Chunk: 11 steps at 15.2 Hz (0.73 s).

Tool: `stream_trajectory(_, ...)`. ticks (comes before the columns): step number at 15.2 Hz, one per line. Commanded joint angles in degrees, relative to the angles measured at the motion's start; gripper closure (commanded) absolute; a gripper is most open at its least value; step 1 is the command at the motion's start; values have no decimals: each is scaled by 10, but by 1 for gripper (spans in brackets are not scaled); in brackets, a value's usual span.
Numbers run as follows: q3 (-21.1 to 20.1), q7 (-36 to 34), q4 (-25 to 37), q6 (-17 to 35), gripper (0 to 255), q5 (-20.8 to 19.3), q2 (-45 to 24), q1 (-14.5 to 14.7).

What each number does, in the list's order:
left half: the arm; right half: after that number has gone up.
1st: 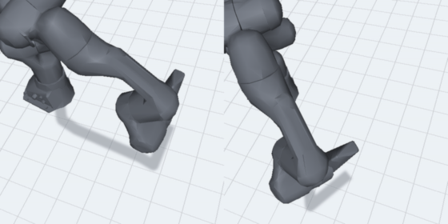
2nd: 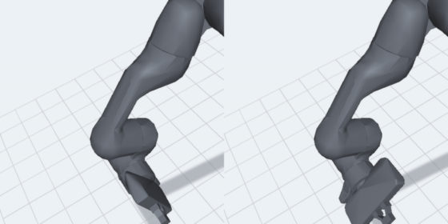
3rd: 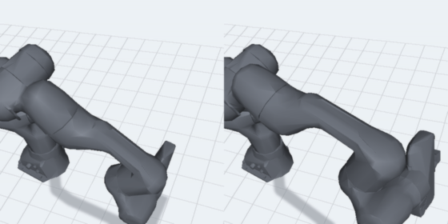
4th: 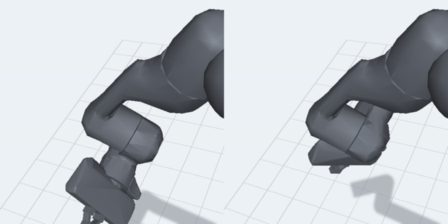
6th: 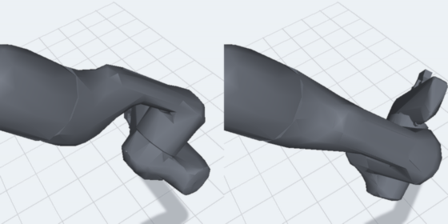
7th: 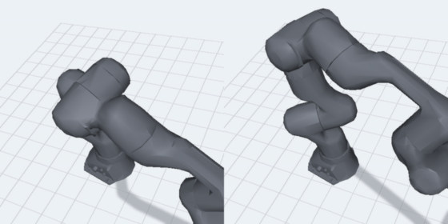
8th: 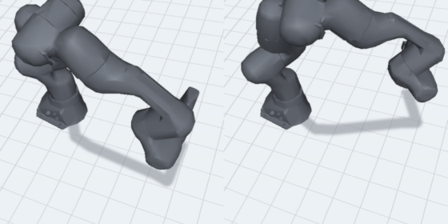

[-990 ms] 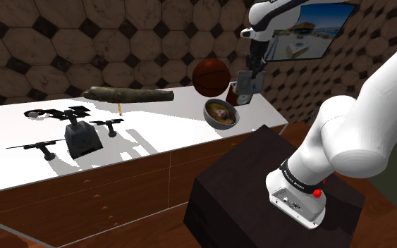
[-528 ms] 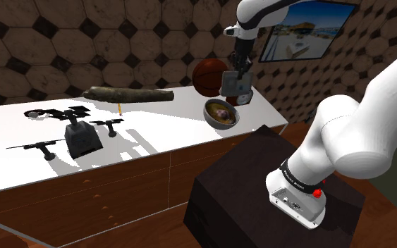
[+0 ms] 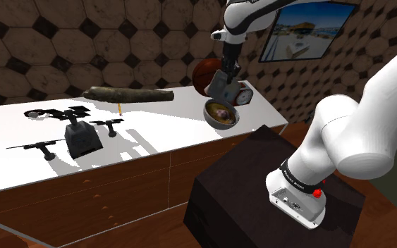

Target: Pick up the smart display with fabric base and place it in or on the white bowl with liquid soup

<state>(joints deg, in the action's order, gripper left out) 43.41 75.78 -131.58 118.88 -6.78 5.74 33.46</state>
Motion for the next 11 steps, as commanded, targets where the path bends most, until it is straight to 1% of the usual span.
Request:
stream_trajectory(1,3,7,-7,18,255,8,-13,0)
stream_trajectory(11,8,46,-36,99,255,62,-82,0)
